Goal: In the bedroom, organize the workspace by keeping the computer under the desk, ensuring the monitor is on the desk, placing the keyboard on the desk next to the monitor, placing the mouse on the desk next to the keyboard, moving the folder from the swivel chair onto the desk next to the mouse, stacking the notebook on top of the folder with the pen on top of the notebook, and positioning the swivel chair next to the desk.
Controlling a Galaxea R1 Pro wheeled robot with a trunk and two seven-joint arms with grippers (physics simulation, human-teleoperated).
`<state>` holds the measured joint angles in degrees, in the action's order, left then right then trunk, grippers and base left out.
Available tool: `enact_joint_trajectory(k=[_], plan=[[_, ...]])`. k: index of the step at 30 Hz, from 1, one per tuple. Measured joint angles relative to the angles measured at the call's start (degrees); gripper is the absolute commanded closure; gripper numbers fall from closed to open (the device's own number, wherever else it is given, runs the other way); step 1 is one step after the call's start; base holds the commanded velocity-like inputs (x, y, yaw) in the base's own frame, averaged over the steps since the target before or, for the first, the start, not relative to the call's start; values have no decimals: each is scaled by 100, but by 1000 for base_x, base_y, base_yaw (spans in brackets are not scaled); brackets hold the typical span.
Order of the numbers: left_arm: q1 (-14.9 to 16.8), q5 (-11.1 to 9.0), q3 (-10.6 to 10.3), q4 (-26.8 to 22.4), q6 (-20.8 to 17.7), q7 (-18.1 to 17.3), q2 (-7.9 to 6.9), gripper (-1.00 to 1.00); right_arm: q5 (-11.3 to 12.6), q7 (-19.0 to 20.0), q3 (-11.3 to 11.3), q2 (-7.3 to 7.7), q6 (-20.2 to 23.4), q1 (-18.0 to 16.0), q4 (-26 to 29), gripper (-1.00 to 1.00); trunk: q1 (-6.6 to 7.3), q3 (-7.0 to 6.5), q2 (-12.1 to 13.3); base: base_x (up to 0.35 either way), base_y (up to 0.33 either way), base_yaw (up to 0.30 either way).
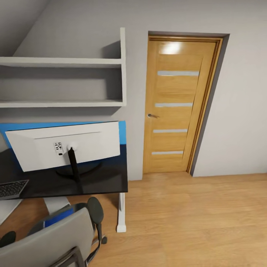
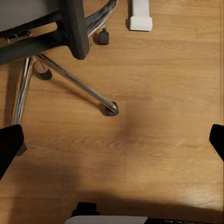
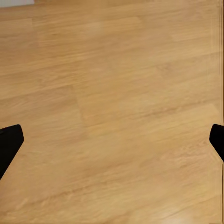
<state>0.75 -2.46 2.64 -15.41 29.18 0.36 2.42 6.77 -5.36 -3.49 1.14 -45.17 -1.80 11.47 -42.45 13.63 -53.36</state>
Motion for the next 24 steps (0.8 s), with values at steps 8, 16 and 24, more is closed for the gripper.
enact_joint_trajectory(k=[8, 16, 24], plan=[[0, 4, -20, -1, 1, -7, 1, -100, -8, 13, 33, 11, -1, 0, -1, -100, 1, 0, 0, 268, -111, 0], [1, 6, -22, 1, 2, -8, 0, -100, -9, 11, 37, 21, -13, 1, 1, -100, -1, -15, 0, 183, -59, -93], [1, 5, -19, 1, 2, -7, 0, -100, -5, 12, 41, 40, -17, 1, 0, -100, -2, -55, 1, 30, -9, -199]])
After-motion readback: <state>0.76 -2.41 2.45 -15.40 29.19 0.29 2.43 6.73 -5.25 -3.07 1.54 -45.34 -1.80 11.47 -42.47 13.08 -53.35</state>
